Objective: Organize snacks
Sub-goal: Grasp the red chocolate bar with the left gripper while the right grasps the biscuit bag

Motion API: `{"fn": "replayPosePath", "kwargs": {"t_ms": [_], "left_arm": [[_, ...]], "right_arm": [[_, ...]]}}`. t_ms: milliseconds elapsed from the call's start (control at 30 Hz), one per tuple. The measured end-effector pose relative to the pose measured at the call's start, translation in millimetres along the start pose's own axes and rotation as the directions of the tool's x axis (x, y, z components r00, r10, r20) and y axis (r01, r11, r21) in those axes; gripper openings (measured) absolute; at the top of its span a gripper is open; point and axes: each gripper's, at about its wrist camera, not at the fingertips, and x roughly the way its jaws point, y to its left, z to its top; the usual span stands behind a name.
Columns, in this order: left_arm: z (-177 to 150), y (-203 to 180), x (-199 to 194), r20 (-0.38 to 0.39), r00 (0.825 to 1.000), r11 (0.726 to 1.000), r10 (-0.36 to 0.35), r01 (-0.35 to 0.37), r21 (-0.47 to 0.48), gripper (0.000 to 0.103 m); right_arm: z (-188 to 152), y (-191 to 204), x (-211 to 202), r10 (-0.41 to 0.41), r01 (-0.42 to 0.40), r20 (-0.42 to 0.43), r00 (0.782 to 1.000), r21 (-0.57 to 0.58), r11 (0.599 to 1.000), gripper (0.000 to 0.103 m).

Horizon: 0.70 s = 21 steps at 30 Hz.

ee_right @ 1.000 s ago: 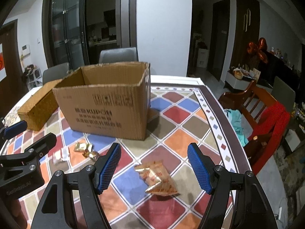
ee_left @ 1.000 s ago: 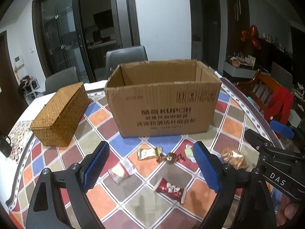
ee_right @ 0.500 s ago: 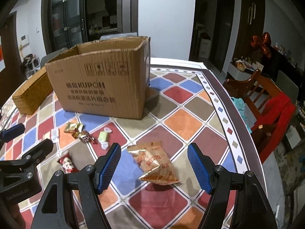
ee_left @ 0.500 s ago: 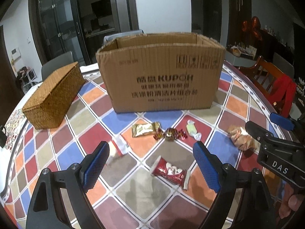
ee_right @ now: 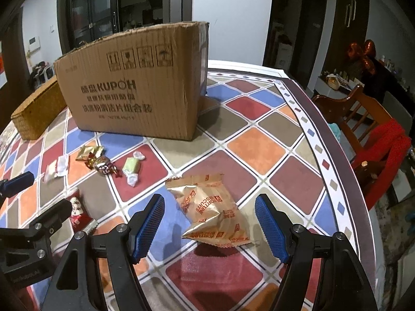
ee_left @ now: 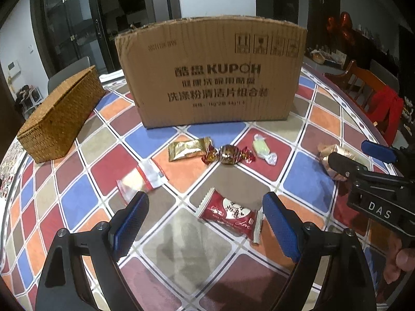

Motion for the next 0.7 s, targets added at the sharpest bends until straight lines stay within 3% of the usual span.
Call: {"fn": "replayPosePath", "kwargs": {"t_ms": [467, 700], "left_arm": [[-9, -2, 25, -0.057, 0.998, 1.0, -0.028, 0.028, -0.006, 0.089], [-14, -5, 33, -0.07, 0.996, 0.998, -0.063, 0.063, -0.006, 0.078]], "right_arm": [[-3, -3, 27, 0.005, -0.005, -0.053, 0.999, 0.005, 1.0, 0.073], [-6, -4, 37, 0.021, -0.019, -0.069, 0.997, 0.02, 1.0, 0.073]]}}
